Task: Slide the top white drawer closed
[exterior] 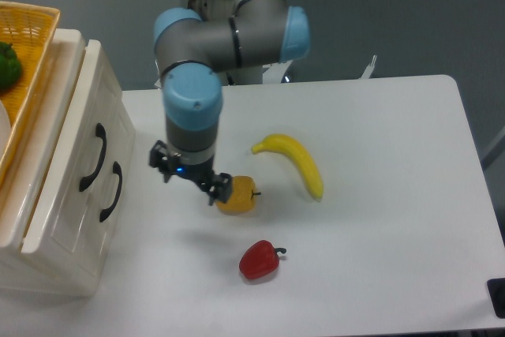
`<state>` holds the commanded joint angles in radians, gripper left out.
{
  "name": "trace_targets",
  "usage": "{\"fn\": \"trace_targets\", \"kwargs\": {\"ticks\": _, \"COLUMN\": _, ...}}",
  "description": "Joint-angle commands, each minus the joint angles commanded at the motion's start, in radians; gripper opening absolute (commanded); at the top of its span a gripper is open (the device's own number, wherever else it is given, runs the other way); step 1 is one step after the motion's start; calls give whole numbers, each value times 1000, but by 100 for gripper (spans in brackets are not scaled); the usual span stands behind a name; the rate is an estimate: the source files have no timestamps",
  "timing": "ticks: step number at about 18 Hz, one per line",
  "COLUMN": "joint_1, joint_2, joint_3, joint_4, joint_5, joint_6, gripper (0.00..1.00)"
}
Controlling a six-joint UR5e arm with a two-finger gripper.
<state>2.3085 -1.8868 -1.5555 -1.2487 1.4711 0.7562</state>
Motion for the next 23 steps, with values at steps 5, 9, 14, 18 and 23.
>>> {"fn": "trace_targets", "kwargs": {"ticks": 5, "joint_1": 93, "joint_2": -8, "joint_3": 8, "joint_4": 0, "joint_5": 29, "joint_6": 9, "gripper": 100}}
{"fn": "trace_targets", "kwargs": {"ticks": 9, "joint_1": 143, "joint_2": -11, "joint_3": 2, "joint_4": -3, "joint_5": 156, "joint_6": 124, "gripper": 100}}
{"fn": "trace_targets", "kwargs": {"ticks": 14, "joint_1": 216, "joint_2": -14, "joint_3": 0, "joint_4": 2, "joint_5": 189, "joint_6": 366, "gripper": 100}}
{"fn": "trace_targets", "kwargs": {"ticks": 18, "joint_1": 307, "joint_2": -23, "joint_3": 0, "joint_4": 2, "joint_5": 190, "joint_6": 492, "gripper": 100}}
{"fn": "trace_targets", "kwargs": {"ticks": 23, "joint_1": 387, "joint_2": -28, "joint_3": 6, "joint_4": 2, "joint_5": 196, "joint_6": 514, "gripper": 100}}
